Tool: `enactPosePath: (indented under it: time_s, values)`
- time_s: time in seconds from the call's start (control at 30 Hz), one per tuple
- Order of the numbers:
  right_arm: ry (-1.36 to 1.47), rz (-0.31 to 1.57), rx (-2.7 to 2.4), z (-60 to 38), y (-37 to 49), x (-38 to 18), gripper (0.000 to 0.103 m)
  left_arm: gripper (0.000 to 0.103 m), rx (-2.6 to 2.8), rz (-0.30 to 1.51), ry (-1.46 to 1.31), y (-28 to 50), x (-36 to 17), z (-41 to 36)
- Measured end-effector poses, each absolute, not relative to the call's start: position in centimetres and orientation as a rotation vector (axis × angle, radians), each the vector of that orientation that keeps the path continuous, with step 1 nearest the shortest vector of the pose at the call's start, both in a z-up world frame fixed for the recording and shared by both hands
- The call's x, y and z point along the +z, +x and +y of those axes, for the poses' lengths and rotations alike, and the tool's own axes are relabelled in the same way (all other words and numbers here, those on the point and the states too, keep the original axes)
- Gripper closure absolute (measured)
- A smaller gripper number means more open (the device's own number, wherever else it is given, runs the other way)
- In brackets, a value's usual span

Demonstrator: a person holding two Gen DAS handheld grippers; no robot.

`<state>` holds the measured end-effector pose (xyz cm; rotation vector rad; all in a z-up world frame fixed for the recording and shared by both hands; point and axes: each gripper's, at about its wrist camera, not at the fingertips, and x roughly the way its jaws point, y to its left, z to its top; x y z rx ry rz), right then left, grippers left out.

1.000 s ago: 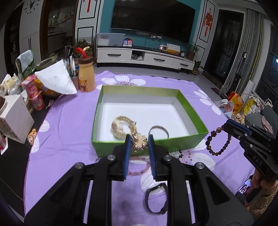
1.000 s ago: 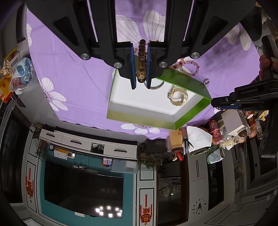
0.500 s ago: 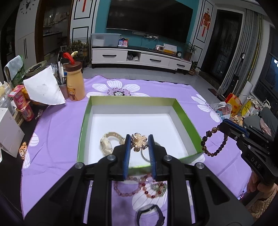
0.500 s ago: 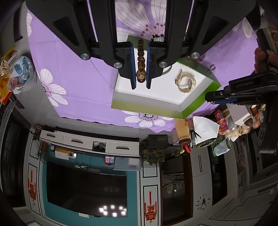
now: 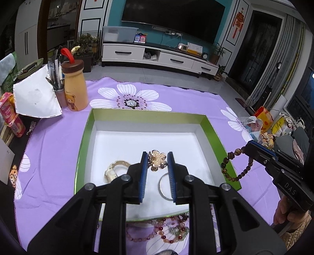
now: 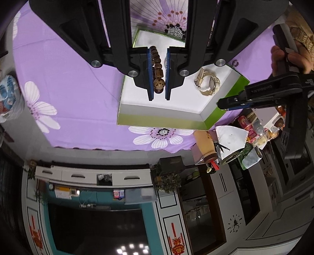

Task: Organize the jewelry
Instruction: 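Carry the brooch and bead bracelet into the green box and open both tools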

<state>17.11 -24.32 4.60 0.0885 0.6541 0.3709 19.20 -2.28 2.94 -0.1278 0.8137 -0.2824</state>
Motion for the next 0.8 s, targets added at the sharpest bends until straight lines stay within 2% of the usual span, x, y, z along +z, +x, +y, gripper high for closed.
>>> enactPosePath:
  time_s: [0.7, 0.77, 0.8]
  values:
    - [0.091, 0.773, 0.34, -23.3, 21.8, 0.4, 0.092, 0.083, -0.249, 0.906, -0.104, 23.5, -1.0, -3.2]
    - [0.094, 0.779, 0.332, -23.4, 22.0, 0.2, 0.084, 0.081, -0.252, 0.908, -0.103, 23.6, -1.1, -3.4]
    - [0.102, 0.783, 0.332, -23.5, 22.0, 0.1, 0.08, 0.075, -0.253, 0.909, -0.102, 23.7, -1.2, -3.5]
